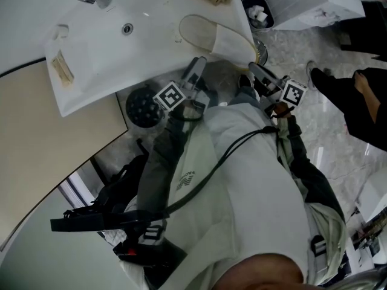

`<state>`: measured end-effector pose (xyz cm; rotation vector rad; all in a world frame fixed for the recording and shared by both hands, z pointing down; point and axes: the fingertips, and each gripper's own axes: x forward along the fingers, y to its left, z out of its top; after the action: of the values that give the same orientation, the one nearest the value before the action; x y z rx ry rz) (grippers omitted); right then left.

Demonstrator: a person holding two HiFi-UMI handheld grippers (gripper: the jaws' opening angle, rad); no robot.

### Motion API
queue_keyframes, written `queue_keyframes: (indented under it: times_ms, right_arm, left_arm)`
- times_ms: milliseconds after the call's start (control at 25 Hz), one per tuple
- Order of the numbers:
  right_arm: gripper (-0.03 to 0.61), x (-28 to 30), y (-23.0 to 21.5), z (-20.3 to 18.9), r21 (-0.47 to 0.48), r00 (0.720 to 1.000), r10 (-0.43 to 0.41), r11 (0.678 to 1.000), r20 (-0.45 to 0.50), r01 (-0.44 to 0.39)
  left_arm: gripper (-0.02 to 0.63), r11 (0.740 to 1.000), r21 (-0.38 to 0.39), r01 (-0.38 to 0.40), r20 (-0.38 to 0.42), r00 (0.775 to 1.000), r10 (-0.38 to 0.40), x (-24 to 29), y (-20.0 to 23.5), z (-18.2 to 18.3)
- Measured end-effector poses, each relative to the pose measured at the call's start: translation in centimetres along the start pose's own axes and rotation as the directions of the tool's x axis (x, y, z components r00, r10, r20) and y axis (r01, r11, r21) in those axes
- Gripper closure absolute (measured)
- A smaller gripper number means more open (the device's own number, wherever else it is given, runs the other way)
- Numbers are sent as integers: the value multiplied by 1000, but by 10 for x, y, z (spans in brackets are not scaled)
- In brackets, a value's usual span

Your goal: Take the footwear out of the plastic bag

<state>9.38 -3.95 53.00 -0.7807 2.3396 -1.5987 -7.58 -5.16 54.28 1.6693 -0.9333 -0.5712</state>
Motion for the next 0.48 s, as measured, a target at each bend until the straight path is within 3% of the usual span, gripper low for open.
queue_keyframes:
  times_ms: [240,480]
  right_arm:
    - [522,-12,26,13,21,993,100,995,60,-102]
    - [522,-15,65,6,-14,981,191,981,-22,-192]
  left_arm:
    - [227,998,-8,59,50,997,-58,16,-15,13]
    - [228,986,1,169,197,966,-166,17,-53,56]
